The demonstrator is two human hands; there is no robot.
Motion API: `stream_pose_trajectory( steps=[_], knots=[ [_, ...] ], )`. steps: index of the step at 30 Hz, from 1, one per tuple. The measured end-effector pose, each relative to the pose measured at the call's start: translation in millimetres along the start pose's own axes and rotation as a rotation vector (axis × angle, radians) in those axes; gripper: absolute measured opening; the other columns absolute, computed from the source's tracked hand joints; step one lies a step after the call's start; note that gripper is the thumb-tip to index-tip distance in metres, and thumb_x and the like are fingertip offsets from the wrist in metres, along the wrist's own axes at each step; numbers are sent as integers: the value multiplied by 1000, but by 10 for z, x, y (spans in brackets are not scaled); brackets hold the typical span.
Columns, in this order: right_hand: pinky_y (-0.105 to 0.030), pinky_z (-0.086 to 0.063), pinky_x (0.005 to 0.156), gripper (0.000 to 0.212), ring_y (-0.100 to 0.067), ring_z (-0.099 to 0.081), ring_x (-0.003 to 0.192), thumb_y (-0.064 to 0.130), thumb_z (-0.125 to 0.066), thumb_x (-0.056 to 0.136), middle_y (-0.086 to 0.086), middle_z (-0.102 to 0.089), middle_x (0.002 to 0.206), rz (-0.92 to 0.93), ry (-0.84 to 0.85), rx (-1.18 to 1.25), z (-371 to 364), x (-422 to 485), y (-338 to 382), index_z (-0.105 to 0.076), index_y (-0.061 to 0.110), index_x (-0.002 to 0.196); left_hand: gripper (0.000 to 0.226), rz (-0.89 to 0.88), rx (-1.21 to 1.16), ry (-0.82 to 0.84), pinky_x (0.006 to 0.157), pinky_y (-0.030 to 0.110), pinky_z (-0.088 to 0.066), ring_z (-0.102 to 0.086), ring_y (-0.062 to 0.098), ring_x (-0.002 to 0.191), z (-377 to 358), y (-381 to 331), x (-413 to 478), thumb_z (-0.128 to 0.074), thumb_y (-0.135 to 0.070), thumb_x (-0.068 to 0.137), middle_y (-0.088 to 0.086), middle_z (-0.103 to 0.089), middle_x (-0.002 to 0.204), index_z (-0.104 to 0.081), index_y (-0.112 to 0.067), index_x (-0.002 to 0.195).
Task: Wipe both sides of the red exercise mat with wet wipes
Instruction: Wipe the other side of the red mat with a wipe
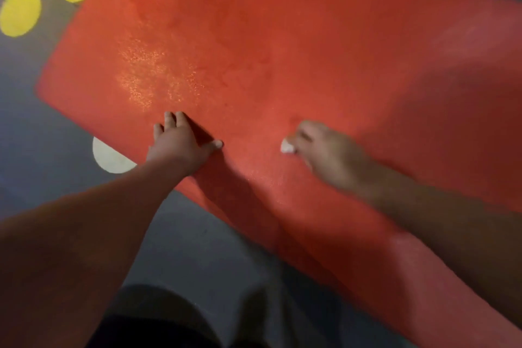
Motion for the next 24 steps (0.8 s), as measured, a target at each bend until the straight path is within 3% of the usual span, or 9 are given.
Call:
stream_pose_trajectory(
  steps=[3,5,8,10,12,14,16,21,24],
  knots=[
    [-41,-53,79,33,-32,-57,94,4,-58,84,-6,-53,103,-259,-156,29,84,-25,-258,-64,15,115,74,-84,35,-57,118,53,-29,-34,43,141,-35,-80,-269,-47,-61,88,21,-48,146,-50,-3,134],
    [-44,-53,79,36,-34,-57,92,0,-62,79,-10,-55,102,-247,-102,35,-36,-166,73,-65,12,113,58,-119,41,-32,115,49,-32,-43,42,132,-40,-164,-553,-38,-47,89,22,-58,130,-59,-3,120],
    [-45,-52,79,25,-32,-53,99,12,-59,87,-8,-50,103,-165,115,56,-140,-494,660,-63,16,111,39,-137,9,52,105,44,-38,-46,41,124,39,-300,-1094,-47,-28,94,22,-58,126,-58,-2,119],
    [-45,-50,85,21,-29,-51,107,22,-52,95,-6,-48,109,-225,234,114,-20,-720,797,-62,19,113,39,-159,17,121,104,42,-38,-45,38,126,133,-383,-1460,-49,-27,95,20,-58,130,-57,-4,126],
    [-41,-48,91,31,-32,-56,106,26,-46,96,-9,-51,114,-394,246,194,266,-983,794,-65,17,118,39,-173,12,180,103,42,-40,-45,36,127,265,-454,-1801,-50,-26,95,18,-58,131,-57,-5,128],
    [-38,-50,92,48,-35,-61,99,33,-35,89,-13,-57,112,-566,180,246,712,-1252,813,-70,13,116,39,-178,-6,240,104,44,-43,-45,34,128,513,-545,-2155,-50,-23,94,16,-58,131,-57,-7,128],
    [-36,-52,89,52,-34,-65,93,32,-34,84,-14,-64,104,-683,93,290,1218,-1544,872,-75,12,108,38,-194,-25,289,104,45,-45,-45,33,128,874,-659,-2517,-49,-23,94,15,-58,130,-56,-7,127],
    [-34,-51,70,29,-30,-60,79,10,-51,78,-5,-68,81,-518,112,176,2605,-1920,1450,-76,15,90,36,-197,-75,396,100,38,-48,-56,34,122,2153,-936,-3367,-52,-26,93,15,-62,129,-58,-9,125],
    [-33,-49,65,24,-31,-58,76,12,-48,78,-6,-63,77,-591,53,218,3403,-1975,1671,-72,13,82,35,-213,-71,452,97,33,-49,-58,33,119,2887,-1105,-3739,-52,-27,95,14,-63,128,-60,-9,123]
  ],
)
Point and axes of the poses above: each hand's wrist, its own x-axis towards the middle knuckle, its own z-axis out of the back of the hand, y = z × x, the point moved 7 cm from there along x, towards the middle knuckle
